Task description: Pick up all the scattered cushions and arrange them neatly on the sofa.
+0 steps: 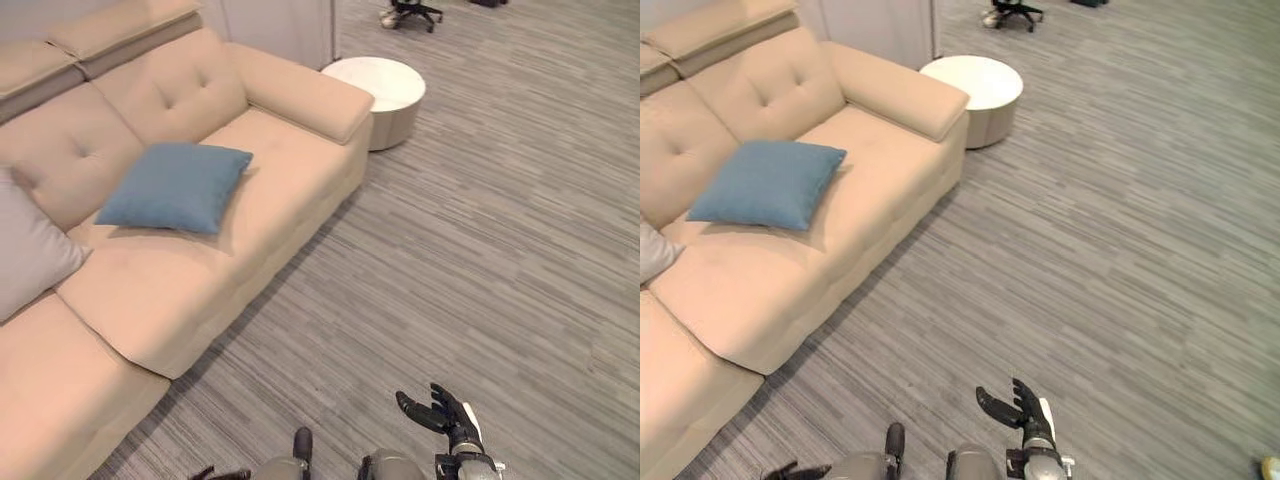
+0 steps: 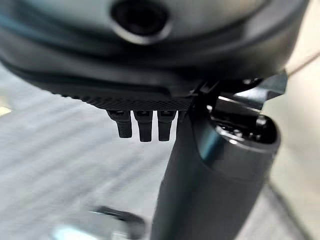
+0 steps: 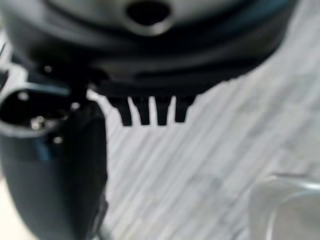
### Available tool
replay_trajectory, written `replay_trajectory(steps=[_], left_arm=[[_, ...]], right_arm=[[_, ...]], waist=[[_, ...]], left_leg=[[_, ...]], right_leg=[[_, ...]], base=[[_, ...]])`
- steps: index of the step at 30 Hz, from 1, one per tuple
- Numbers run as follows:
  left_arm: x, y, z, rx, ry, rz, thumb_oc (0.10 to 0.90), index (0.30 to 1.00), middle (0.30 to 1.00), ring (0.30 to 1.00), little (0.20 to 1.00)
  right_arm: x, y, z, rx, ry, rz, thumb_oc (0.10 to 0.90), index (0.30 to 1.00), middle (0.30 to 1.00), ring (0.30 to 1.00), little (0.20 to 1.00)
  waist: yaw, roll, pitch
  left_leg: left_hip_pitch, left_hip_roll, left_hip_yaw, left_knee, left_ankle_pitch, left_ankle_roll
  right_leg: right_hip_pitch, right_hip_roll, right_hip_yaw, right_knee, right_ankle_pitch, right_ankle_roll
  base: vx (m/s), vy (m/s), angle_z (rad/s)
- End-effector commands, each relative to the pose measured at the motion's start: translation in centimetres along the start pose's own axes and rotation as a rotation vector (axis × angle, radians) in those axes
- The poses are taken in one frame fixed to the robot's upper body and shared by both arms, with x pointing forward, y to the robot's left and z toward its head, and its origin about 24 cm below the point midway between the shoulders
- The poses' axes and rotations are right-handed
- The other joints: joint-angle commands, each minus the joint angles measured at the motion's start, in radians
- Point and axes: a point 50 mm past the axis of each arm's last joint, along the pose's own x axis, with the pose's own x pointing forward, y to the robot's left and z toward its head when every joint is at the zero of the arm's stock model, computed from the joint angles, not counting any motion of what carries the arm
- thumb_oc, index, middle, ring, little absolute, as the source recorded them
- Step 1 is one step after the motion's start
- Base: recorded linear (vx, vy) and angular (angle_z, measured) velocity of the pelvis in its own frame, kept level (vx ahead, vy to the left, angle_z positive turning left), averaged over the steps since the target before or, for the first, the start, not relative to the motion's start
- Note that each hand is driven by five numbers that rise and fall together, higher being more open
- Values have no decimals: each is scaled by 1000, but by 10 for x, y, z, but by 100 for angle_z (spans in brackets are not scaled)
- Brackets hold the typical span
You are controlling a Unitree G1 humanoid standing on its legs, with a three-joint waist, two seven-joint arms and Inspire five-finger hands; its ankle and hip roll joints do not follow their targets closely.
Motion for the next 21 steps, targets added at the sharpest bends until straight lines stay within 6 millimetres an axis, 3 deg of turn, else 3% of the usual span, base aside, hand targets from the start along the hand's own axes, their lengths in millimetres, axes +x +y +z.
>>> replay_trajectory(steps=[1,3,4,6,7,8,10,12,15,17,21], left_arm=[[-3,6,-28,29,91,23,800,900,900,900,900],[-4,6,-31,40,103,19,800,900,900,900,900],[-5,8,-38,71,129,17,800,900,900,900,900],[-7,11,-46,62,158,24,800,900,900,900,900],[-7,11,-49,24,165,20,800,900,900,900,900],[-7,8,-45,-9,156,16,800,900,900,900,900],[-5,4,-39,-25,139,9,800,900,900,900,900],[-5,3,-36,-36,133,14,800,900,900,900,900],[-5,4,-37,-51,131,15,800,900,900,900,900],[-5,5,-36,-60,128,15,800,900,900,900,900],[-5,10,-38,-86,130,35,800,900,900,900,900]], right_arm=[[2,-14,27,41,-138,-45,800,900,900,900,900],[2,-14,26,35,-138,-42,800,900,900,900,900],[0,-17,25,35,-133,-50,800,900,900,900,900],[-2,-13,20,50,-118,-35,800,900,900,900,900],[-3,-14,18,49,-119,-29,800,900,900,900,900],[-1,-16,21,46,-125,-30,800,900,900,900,900],[1,-22,26,48,-136,-55,800,900,900,900,900],[0,-25,25,76,-133,-70,800,900,900,900,900],[1,-30,27,88,-141,-86,800,900,900,900,900],[1,-32,25,95,-130,-97,800,900,900,900,900],[2,-33,19,105,-99,-125,800,900,900,900,900]], waist=[[-19,10,-3],[-29,16,-2],[-42,5,-12],[-46,2,-14],[-44,0,-18],[-44,-2,1],[-37,-23,45],[-32,-23,52],[-7,-16,31],[12,-5,19],[52,-2,14]], left_leg=[[81,71,-9,88,-201,-90],[113,90,-25,77,-213,-103],[146,100,-37,85,-244,-122],[145,103,-45,117,-243,-129],[101,143,-42,277,-157,-157],[12,157,-49,455,-103,-161],[-104,175,5,659,-78,-128],[-138,223,105,619,-83,-125],[-201,198,185,431,-106,-121],[-233,210,244,266,-53,-128],[-290,232,368,106,18,-153]], right_leg=[[13,-45,24,-241,187,51],[-5,-72,8,-277,211,62],[-3,-113,-5,-327,230,80],[13,-108,1,-314,241,81],[44,-84,5,-305,247,68],[55,-70,-5,-288,239,44],[106,-53,-38,-293,214,-8],[151,-39,-75,-305,183,-25],[204,-32,-112,-337,151,-21],[237,-15,-136,-345,121,-18],[355,21,-172,-335,15,-23]], base=[[448,-285,37],[340,-264,44],[320,-290,34],[287,-296,54],[169,-326,76],[174,-438,67],[48,-337,48],[217,-204,49],[337,-24,42],[412,43,38],[422,56,21]])
